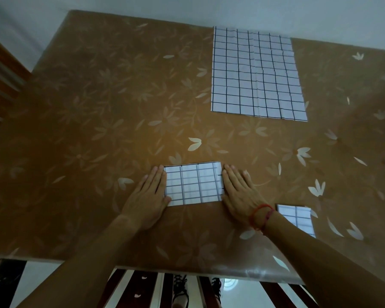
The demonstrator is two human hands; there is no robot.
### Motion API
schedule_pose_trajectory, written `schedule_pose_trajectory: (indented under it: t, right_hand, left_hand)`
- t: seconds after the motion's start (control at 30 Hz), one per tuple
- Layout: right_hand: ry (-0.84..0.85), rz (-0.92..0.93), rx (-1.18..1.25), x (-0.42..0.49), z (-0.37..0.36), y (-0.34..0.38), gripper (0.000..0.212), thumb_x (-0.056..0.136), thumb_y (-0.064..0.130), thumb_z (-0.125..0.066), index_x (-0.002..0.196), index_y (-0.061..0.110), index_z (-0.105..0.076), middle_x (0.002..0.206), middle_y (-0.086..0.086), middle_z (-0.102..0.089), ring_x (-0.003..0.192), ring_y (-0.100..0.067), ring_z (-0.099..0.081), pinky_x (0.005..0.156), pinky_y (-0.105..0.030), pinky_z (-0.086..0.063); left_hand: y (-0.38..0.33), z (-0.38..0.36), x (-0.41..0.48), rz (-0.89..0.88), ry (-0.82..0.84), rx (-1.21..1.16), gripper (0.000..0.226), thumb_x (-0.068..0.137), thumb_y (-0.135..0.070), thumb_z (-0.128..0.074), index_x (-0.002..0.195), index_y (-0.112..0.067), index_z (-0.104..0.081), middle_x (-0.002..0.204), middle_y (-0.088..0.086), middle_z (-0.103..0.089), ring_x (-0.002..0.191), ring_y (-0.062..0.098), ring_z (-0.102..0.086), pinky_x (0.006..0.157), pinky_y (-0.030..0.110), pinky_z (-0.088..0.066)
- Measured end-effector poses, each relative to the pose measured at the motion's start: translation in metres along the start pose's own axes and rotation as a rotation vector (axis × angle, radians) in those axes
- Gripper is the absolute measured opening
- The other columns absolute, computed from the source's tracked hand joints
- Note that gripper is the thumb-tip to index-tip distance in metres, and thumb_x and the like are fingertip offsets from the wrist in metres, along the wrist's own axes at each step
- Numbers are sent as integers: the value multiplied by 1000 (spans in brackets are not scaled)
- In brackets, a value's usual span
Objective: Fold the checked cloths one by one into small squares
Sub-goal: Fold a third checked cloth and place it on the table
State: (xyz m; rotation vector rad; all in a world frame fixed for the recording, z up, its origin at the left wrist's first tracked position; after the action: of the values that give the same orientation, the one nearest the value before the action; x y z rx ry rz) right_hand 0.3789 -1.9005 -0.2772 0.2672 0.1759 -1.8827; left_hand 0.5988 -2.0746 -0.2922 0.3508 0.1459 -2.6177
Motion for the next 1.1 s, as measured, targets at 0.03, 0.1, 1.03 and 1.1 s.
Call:
schedule_pose_trajectory:
  t: [0.03,0.1,1.03,1.1]
  right_hand:
    - [-6,-3,21,1,2,0,61,91,33,-34,141,-3,-39,147,-19,-40,136,-33,-39,111,-49,-19]
    - [-27,-25,102,5,8,1,64,89,34,-36,142,-2,-38,148,-18,-38,137,-33,-38,114,-46,-18]
    - [172,-114,238,89,54,24,43,68,42,-67,105,23,-60,106,1,-60,99,-21,-57,89,-32,-47]
    - [183,-165,405,88,59,26,39,69,43,-61,101,22,-62,94,0,-65,88,-21,-63,79,-36,-55]
  left_hand:
    - [0,0,0,2,2,1,72,96,-49,-1,151,-3,-10,159,15,-7,146,25,-1,116,39,-3]
    - [-1,1,1,3,1,-4,72,96,-49,-2,150,-3,-11,159,15,-9,147,25,-4,116,39,-5]
    - [-5,17,0,23,22,-180,70,101,-45,-28,151,-10,6,159,5,15,145,16,19,116,32,11]
    - [-5,18,0,25,11,-203,71,101,-45,-30,152,-11,4,160,4,13,145,15,18,116,32,11]
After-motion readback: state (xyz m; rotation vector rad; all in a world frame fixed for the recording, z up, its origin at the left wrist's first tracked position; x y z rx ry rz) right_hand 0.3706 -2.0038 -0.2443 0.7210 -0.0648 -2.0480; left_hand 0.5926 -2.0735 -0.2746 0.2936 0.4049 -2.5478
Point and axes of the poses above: each hand's wrist, its own x-axis towards the middle knuckle, its own z-axis out of the back of the hand, y = z × x, the point moved 1 cm from there along x, towards the middle knuckle
